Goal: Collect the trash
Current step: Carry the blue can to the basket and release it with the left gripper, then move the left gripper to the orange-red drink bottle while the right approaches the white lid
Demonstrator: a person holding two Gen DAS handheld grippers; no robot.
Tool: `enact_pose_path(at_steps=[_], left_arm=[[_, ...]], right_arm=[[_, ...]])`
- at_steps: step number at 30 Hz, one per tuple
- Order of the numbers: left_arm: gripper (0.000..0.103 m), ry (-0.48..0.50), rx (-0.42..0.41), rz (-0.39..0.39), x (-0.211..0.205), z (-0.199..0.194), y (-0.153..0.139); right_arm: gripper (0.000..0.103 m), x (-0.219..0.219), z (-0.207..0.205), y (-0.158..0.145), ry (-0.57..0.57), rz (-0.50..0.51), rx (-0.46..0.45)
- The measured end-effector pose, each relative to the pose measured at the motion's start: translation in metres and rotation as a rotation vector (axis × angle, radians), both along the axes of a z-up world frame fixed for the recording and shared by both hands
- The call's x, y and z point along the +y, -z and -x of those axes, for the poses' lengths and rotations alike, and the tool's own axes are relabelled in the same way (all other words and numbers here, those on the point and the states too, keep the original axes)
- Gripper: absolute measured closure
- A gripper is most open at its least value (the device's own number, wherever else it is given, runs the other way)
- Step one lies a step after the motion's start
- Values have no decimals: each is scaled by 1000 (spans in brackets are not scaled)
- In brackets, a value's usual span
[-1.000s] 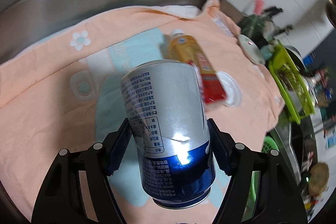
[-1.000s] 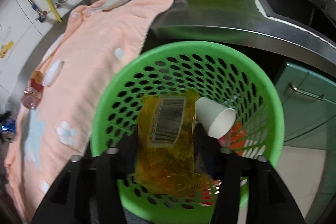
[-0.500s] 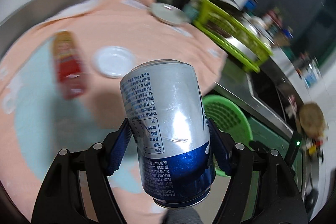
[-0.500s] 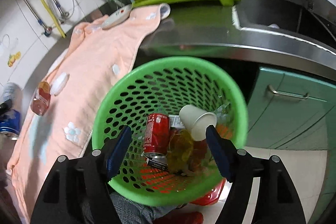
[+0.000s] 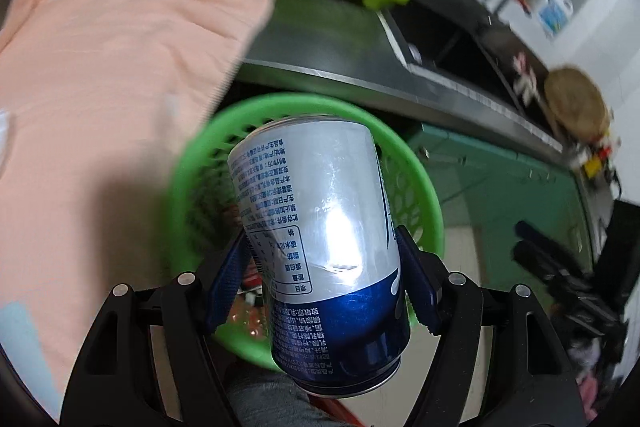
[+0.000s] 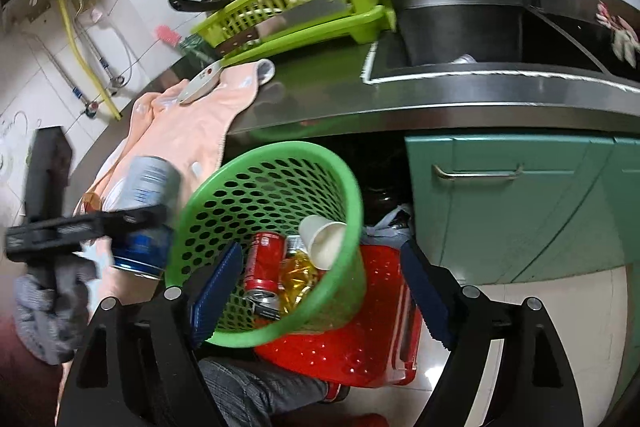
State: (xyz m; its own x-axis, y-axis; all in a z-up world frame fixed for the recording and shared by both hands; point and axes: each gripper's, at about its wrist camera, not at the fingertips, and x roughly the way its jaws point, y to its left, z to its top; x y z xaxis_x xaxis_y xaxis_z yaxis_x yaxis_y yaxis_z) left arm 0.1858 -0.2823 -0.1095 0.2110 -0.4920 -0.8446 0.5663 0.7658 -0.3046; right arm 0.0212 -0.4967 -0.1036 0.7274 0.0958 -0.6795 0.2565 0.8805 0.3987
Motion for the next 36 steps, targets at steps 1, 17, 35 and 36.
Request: enact_pose_path(at_steps=[1, 17, 35, 36], left_arm=[[33, 11, 0, -20, -9, 0, 6], [32, 167, 70, -193, -71, 8, 83], [28, 153, 41, -170, -64, 13, 75], [28, 142, 35, -159, -57, 14, 70]], right_arm=[[25, -3, 3, 2, 8, -4, 0], [25, -17, 12, 23, 30, -54, 13], [25, -9, 12, 9, 7, -44, -15], [25, -6, 11, 6, 0, -41, -20]])
